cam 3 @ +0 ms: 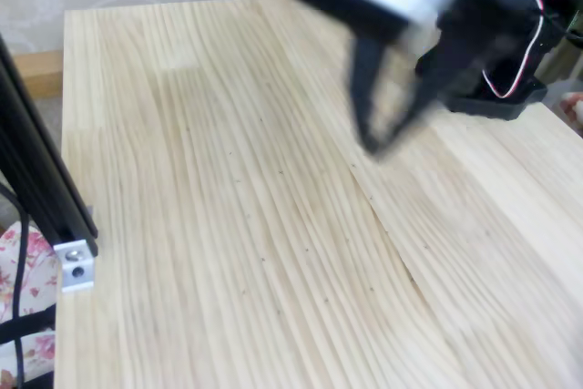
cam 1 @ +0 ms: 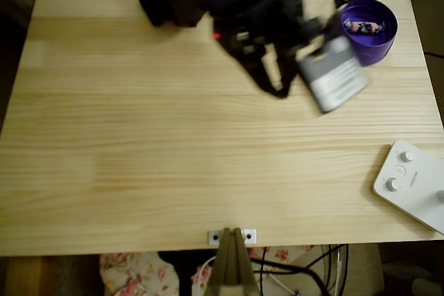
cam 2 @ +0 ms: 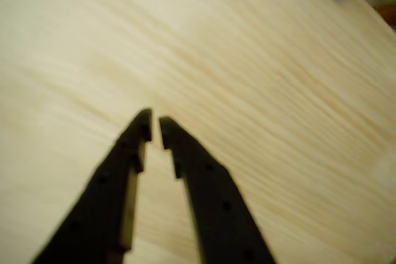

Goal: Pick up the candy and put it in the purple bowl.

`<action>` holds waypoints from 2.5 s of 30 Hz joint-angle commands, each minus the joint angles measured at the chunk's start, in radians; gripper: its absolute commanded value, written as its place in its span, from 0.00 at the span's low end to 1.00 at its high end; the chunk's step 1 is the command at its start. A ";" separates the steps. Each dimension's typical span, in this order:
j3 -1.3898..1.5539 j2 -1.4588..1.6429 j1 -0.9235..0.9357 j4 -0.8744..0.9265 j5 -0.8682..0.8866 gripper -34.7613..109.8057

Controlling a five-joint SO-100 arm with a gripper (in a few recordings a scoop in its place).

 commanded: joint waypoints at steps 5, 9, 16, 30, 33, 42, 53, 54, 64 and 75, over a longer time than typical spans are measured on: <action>0.092 0.190 0.242 -0.008 -0.006 0.23; 0.173 0.256 0.345 -0.025 -0.040 0.23; 0.295 0.364 0.485 -0.028 -0.048 0.23; 0.762 0.836 0.669 -0.040 -0.057 0.23; 0.839 0.963 0.673 0.018 -0.060 0.23; 0.950 1.098 0.698 0.126 -0.037 0.23; 0.991 1.098 0.712 0.117 -0.023 0.23; 0.991 1.098 0.716 0.117 -0.018 0.23; 0.991 1.098 0.752 0.118 0.015 0.24; 0.991 1.098 0.752 0.118 0.015 0.24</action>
